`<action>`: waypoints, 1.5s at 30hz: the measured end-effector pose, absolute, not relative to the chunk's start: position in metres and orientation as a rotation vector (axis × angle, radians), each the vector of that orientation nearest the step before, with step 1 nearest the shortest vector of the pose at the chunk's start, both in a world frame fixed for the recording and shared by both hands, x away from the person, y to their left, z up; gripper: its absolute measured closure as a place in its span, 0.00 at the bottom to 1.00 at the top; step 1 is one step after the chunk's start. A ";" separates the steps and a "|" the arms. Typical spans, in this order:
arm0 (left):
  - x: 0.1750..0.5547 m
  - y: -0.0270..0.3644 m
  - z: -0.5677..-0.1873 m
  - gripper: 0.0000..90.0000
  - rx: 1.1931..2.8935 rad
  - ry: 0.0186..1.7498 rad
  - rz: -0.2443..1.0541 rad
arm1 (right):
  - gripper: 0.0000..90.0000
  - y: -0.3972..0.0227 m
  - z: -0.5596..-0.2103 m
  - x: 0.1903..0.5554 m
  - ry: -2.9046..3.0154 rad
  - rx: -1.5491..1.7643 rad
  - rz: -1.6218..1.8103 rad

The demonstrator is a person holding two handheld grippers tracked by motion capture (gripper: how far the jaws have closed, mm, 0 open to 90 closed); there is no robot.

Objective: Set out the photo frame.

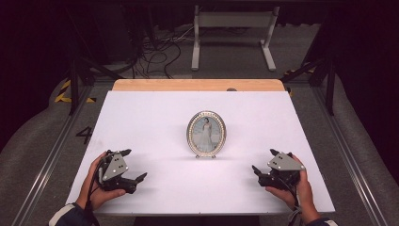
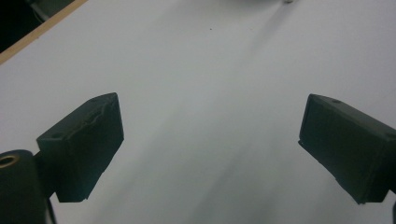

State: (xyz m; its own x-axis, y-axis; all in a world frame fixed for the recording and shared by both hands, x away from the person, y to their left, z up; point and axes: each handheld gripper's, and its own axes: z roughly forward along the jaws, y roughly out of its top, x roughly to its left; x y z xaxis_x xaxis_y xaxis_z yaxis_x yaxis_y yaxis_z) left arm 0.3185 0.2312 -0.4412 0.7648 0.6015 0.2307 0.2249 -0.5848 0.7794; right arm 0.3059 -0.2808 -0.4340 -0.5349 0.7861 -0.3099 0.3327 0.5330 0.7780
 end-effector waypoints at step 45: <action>0.300 0.281 -0.457 0.09 2.007 0.797 0.546 | 0.15 -0.319 -0.451 0.287 2.003 1.077 1.032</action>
